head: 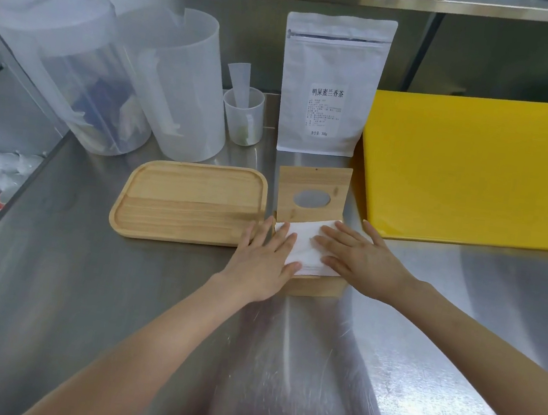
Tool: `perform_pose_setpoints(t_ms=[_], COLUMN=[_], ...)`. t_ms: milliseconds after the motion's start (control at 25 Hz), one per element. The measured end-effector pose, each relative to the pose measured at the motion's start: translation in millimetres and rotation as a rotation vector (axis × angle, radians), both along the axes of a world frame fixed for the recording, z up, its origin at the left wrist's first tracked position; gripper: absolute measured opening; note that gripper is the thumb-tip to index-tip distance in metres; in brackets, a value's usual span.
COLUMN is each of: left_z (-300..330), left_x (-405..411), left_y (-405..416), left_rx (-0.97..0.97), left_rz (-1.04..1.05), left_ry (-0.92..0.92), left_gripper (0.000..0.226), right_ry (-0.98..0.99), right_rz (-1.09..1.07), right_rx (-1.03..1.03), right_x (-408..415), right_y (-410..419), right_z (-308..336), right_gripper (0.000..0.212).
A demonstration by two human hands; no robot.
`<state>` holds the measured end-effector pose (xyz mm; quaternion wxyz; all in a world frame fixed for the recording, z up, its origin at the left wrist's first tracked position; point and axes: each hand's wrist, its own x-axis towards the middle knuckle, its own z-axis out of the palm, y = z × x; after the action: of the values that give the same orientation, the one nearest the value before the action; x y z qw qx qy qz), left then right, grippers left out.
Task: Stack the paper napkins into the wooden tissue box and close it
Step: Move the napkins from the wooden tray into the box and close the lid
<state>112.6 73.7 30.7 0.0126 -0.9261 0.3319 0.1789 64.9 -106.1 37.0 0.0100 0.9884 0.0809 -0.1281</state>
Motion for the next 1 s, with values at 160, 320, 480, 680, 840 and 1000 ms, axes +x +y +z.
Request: perform_pose_setpoints(t_ms=[160,320,480,680,840,1000], left_z=[-2.6,-9.0,-8.9,-4.2,-8.7,-15.2], left_x=[-13.8,-15.6,-16.0,-10.3,-4.7,-5.0], left_y=[9.7,10.3,7.0,7.3,-2.5,-5.9], left_rx=[-0.044,-0.039,0.023,0.032,-0.019,-0.032], left_rz=[-0.105,-0.086,-0.109,-0.102,-0.009,0.031], left_ry=[-0.044,-0.058,-0.083,-0.076,-0.123,-0.123], left_gripper=[0.059,0.057,0.057,0.059,0.067,0.063], right_ry=[-0.094,0.028,0.078,0.044,0.01,0.106], right_rz=[0.044,-0.016,-0.018,-0.039,-0.123,-0.143], right_rx=[0.011,0.088,0.053,0.104,0.039,0.024], right_x=[-21.7,-33.2,-26.6,-18.4,-3.4,-1.1], right_y=[0.7,-2.0,2.9,4.2,3.9,3.4], right_z=[2.0,-5.3,-9.5,1.4,-1.7,-4.8], right_gripper=[0.084,0.109,0.123,0.119,0.064,0.045])
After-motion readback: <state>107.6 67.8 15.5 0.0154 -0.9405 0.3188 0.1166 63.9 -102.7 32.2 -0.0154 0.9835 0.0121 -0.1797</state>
